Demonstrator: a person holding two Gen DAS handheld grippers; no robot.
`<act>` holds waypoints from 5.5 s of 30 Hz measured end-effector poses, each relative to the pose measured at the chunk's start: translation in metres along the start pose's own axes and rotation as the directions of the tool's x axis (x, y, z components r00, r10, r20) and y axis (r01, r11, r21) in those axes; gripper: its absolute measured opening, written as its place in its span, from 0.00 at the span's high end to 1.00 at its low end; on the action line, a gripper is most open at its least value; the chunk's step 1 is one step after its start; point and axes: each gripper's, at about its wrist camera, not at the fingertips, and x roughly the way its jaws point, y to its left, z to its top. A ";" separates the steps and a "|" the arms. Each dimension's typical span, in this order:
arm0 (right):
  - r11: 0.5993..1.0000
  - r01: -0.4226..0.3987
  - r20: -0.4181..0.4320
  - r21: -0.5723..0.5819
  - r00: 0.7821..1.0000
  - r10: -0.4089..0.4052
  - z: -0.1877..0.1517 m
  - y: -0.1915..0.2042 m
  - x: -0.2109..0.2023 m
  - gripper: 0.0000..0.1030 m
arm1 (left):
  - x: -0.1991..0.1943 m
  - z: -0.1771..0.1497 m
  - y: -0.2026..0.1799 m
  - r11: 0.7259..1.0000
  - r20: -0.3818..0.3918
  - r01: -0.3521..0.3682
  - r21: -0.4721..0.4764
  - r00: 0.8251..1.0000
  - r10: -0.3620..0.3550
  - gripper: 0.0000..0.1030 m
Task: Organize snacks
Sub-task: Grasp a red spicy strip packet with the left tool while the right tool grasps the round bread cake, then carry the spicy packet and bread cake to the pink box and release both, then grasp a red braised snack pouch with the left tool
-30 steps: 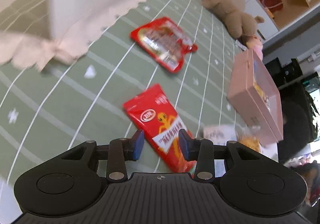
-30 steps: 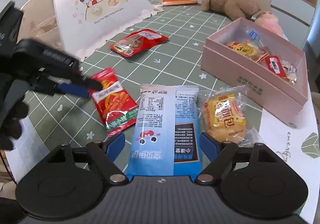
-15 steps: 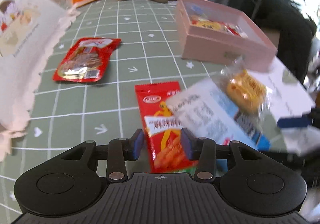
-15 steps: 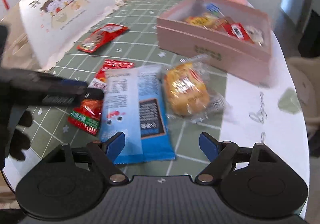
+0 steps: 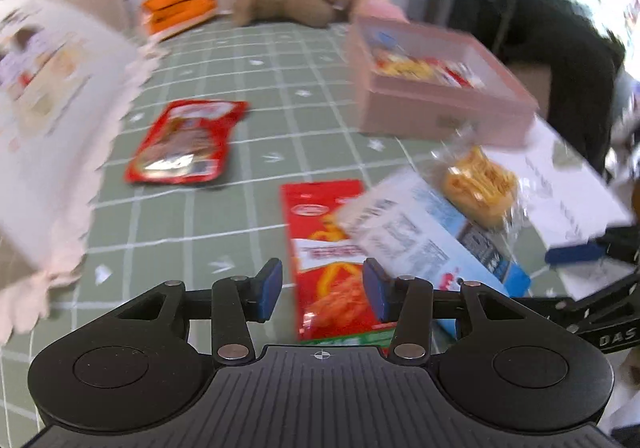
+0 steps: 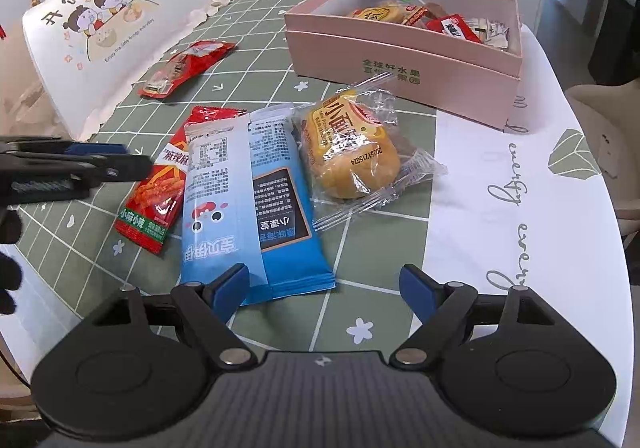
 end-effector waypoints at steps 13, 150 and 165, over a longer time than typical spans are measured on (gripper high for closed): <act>0.997 0.068 0.039 -0.031 0.997 -0.067 -0.010 -0.001 0.002 0.08 | 0.027 0.002 -0.003 0.990 -0.035 -0.127 0.062 0.991 0.129 0.40; 0.999 0.038 0.059 -0.010 0.998 -0.038 0.075 -0.010 -0.021 0.24 | 0.019 0.073 0.107 0.943 0.145 0.003 -0.333 0.988 0.048 0.51; 0.999 -0.048 -0.095 -0.025 0.994 0.046 0.049 0.055 0.027 0.24 | 0.098 0.108 0.131 0.980 0.074 -0.096 -0.174 0.991 0.110 0.52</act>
